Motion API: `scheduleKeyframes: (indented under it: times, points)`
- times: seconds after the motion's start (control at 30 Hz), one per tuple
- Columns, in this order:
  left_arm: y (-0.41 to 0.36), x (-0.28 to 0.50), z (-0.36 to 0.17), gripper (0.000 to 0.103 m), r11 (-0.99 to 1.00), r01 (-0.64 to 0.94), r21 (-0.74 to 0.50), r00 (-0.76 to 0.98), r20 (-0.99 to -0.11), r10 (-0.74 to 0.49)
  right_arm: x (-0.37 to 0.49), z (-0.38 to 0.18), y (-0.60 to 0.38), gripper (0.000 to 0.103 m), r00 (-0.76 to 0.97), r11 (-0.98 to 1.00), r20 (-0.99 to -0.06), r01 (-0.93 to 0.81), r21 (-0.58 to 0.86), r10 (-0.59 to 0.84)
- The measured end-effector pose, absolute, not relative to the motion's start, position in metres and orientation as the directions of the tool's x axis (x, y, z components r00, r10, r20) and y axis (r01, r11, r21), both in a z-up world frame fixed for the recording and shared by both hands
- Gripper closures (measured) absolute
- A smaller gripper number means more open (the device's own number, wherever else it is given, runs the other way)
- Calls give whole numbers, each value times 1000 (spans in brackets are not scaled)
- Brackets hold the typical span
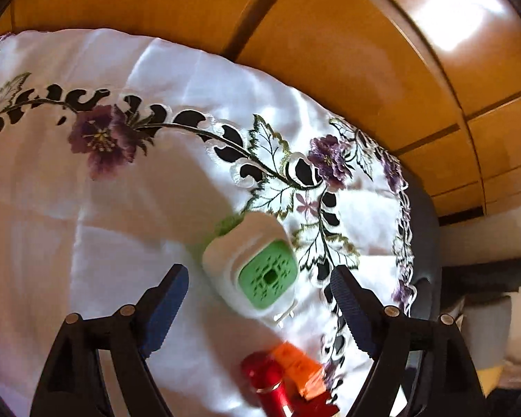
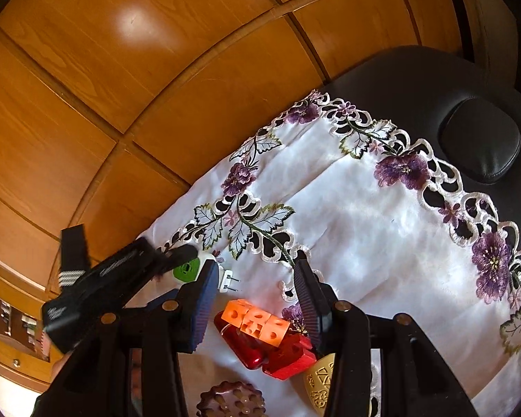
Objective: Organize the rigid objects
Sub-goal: 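Close the left tool on the green-white plug device and lift it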
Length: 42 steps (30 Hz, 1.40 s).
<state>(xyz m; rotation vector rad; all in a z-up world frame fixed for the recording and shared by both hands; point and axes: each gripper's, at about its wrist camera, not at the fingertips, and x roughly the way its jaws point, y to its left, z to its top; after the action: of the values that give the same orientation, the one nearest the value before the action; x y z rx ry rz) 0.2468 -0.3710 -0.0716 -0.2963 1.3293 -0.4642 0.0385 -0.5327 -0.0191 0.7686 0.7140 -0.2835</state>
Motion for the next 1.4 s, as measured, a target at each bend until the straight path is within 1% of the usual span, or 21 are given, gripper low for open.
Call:
scheduleKeyframes:
  times: [0.07, 0.1, 0.13, 0.17, 0.2, 0.27, 0.3, 0.33, 0.43, 0.6, 0.7, 0.77, 0.83, 0.9, 1.03, 1.17, 1.2, 1.23, 1.3, 1.4]
  points:
    - [-379, 249, -71, 19, 885, 168, -435, 183, -868, -461, 39, -19, -533, 58, 734, 692, -679, 479, 540, 22]
    - [-380, 251, -72, 21, 891, 174, -419, 193, -873, -448, 39, -19, -533, 58, 734, 691, -679, 480, 540, 21]
    - [-383, 251, -72, 28, 901, 186, -393, 208, -880, -427, 39, -20, -534, 58, 733, 690, -680, 481, 541, 21]
    - [-385, 251, -73, 37, 907, 205, -369, 217, -886, -410, 39, -20, -534, 58, 733, 688, -680, 482, 543, 23]
    - [-384, 251, -75, 41, 907, 225, -357, 214, -890, -403, 39, -20, -534, 58, 733, 686, -680, 483, 544, 23]
    - [-382, 247, -74, 42, 897, 274, -346, 229, -883, -410, 39, -21, -535, 58, 730, 684, -683, 488, 542, 20]
    - [-380, 245, -73, 44, 895, 291, -338, 236, -881, -410, 39, -22, -536, 58, 729, 682, -684, 490, 544, 22]
    - [-375, 242, -70, 47, 890, 305, -340, 247, -874, -418, 39, -23, -537, 58, 728, 677, -685, 493, 546, 23]
    - [-355, 233, -59, 49, 871, 332, -362, 247, -858, -451, 37, -25, -541, 58, 724, 665, -690, 507, 548, 17]
    - [-310, 200, -37, 49, 834, 441, -332, 254, -845, -470, 38, -29, -545, 58, 710, 656, -704, 519, 548, 26]
    - [-283, 174, -31, 50, 784, 506, -360, 190, -840, -509, 40, -32, -544, 58, 701, 659, -713, 520, 544, 35]
    - [-267, 155, -28, 50, 767, 546, -338, 167, -853, -495, 39, -33, -544, 58, 699, 657, -714, 523, 543, 34]
    - [-252, 139, -30, 50, 745, 558, -366, 106, -859, -501, 39, -32, -545, 58, 696, 659, -717, 529, 535, 23]
    - [-241, 128, -34, 50, 739, 557, -378, 86, -859, -504, 39, -34, -545, 58, 693, 656, -721, 532, 535, 27]
    - [-241, 105, -47, 50, 746, 593, -302, 120, -883, -453, 42, -37, -542, 58, 671, 668, -741, 540, 512, 25]
    - [-241, 86, -56, 49, 727, 638, -253, 140, -890, -433, 45, -42, -539, 58, 649, 678, -760, 546, 492, 30]
    - [-241, 83, -56, 45, 723, 649, -238, 155, -888, -432, 46, -42, -539, 58, 647, 680, -762, 547, 488, 27]
    - [-240, 81, -55, 38, 722, 655, -222, 171, -888, -427, 46, -42, -539, 58, 646, 681, -763, 548, 486, 25]
    - [-242, 80, -55, 32, 715, 667, -208, 184, -884, -429, 45, -42, -539, 58, 648, 679, -761, 548, 488, 25]
    - [-246, 76, -53, 30, 699, 697, -161, 203, -890, -408, 44, -42, -540, 58, 650, 673, -760, 552, 492, 23]
